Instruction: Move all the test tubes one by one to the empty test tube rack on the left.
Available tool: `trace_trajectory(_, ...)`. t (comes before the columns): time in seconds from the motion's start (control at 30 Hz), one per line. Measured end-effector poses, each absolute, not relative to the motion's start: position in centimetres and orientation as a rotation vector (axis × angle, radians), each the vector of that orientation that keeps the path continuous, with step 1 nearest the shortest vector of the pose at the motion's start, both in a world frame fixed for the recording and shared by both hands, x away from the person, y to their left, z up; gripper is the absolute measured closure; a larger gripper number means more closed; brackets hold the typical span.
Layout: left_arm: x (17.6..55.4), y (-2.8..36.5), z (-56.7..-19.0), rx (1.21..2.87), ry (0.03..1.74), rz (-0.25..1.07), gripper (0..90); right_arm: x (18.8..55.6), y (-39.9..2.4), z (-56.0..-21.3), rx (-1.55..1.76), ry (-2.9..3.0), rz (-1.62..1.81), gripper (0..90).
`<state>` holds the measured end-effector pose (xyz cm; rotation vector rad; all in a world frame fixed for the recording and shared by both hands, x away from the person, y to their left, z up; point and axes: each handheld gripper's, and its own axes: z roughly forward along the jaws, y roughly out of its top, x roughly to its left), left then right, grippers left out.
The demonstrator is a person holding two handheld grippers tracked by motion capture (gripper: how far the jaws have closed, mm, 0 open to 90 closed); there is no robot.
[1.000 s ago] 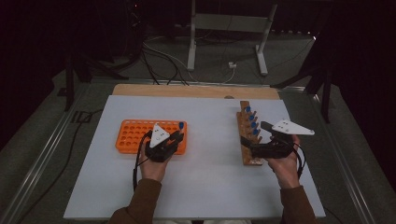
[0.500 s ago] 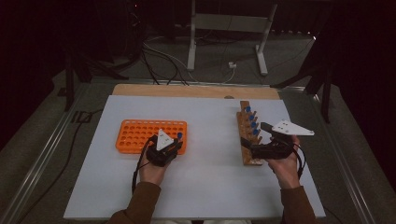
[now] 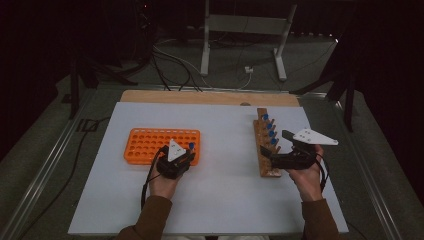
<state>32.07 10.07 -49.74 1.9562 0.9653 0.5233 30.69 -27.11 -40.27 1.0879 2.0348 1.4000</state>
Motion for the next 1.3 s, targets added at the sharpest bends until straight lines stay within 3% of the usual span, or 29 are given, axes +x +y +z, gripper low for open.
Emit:
trace_trajectory(0.17,31.6,10.9,-49.6,1.919,0.963,0.495,58.9,31.1,-27.4,-40.7,1.108,2.04,1.364,1.1)
trace_trajectory(0.4,30.3,13.0,-48.3,1.817,0.986,0.49,34.6,31.6,-27.9,-41.2,1.135,2.025,1.335,9.0)
trace_trajectory(0.5,29.7,13.7,-47.7,1.802,1.006,0.507,15.4,32.0,-28.5,-41.7,1.165,2.014,1.342,20.8)
trace_trajectory(0.57,29.3,14.2,-47.5,1.782,1.015,0.516,12.2,32.1,-28.7,-41.9,1.169,2.01,1.339,24.0)
trace_trajectory(0.6,29.1,14.4,-47.4,1.773,1.018,0.519,3.2,32.3,-28.9,-42.4,1.189,2.005,1.32,30.7)
trace_trajectory(0.63,29.0,14.6,-47.2,1.766,1.021,0.519,3.2,32.3,-28.9,-42.4,1.189,2.005,1.32,30.7)
trace_trajectory(0.8,28.8,15.0,-46.6,1.741,1.015,0.523,1.4,32.9,-28.9,-43.8,1.217,2.018,1.258,54.0)
trace_trajectory(0.87,28.8,15.2,-46.5,1.722,1.02,0.522,1.4,33.0,-28.9,-44.1,1.222,2.021,1.248,56.2)
trace_trajectory(0.93,28.8,15.3,-46.5,1.712,1.026,0.522,1.4,33.2,-28.8,-44.7,1.234,2.031,1.21,65.2)
trace_trajectory(1.3,28.8,15.7,-46.4,1.69,1.042,0.522,1.4,34.0,-27.8,-45.9,1.253,2.043,1.182,73.5)
